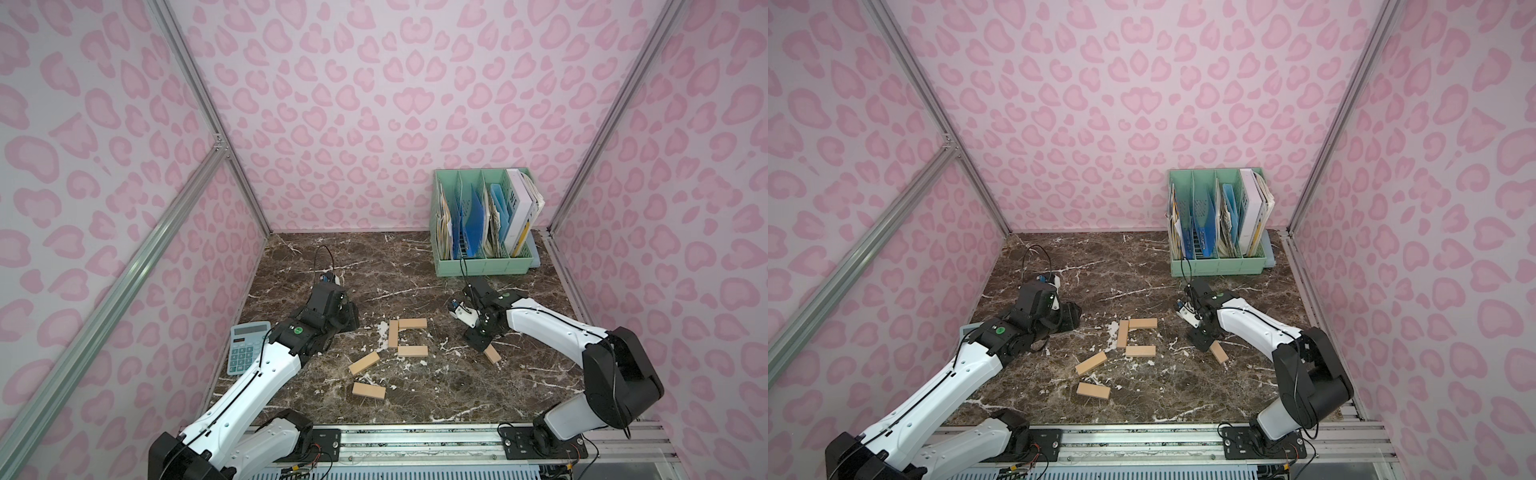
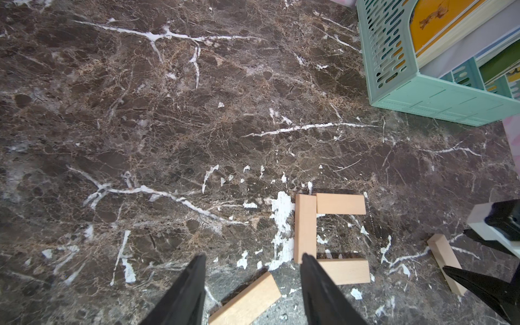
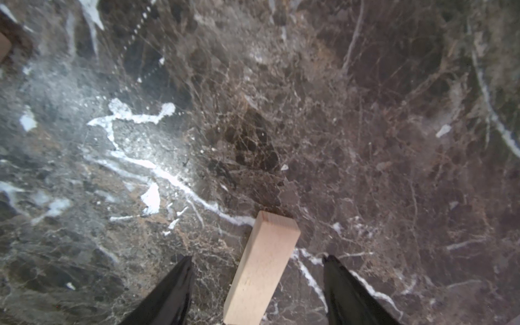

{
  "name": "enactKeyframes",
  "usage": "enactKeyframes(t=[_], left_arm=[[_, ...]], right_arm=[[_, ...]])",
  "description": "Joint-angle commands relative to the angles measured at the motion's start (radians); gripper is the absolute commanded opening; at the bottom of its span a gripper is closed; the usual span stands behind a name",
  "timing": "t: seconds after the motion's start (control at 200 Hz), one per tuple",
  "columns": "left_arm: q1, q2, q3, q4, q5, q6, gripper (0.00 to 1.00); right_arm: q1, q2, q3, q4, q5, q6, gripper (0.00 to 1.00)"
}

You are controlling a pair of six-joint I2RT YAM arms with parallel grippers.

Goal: Assemble the number 6 with building blocks
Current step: Pick up the building block from the center of the board.

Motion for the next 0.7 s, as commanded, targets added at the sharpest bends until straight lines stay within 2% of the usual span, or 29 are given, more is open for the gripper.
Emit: enactKeyframes(t=[0.0, 0.155, 0.255, 0.585, 0.695], left_arm=[[0.000, 0.007, 0.004, -0.005, 0.017, 0.012, 0.57], [-0.001, 0.013, 0.010, -0.002, 0.017, 0.014, 0.57], [0.000, 0.016, 0.008, 0.000, 0.019, 0.016, 0.57], [0.000, 0.031, 0.010, 0.008, 0.022, 0.022, 0.57], [0.000, 0.040, 0.015, 0.010, 0.023, 0.023, 0.57]], right_arm=[[-0.015, 0.012, 0.000, -0.032, -0.019, 0.016, 0.73], [-0.029, 0.010, 0.003, -0.068, -0.020, 0.032, 0.70], [-0.055, 0.012, 0.008, -0.088, -0.046, 0.039, 0.62], [-0.070, 0.025, -0.010, -0.139, -0.118, 0.037, 0.65], [-0.071, 0.031, -0.026, -0.138, -0.103, 0.040, 0.64]])
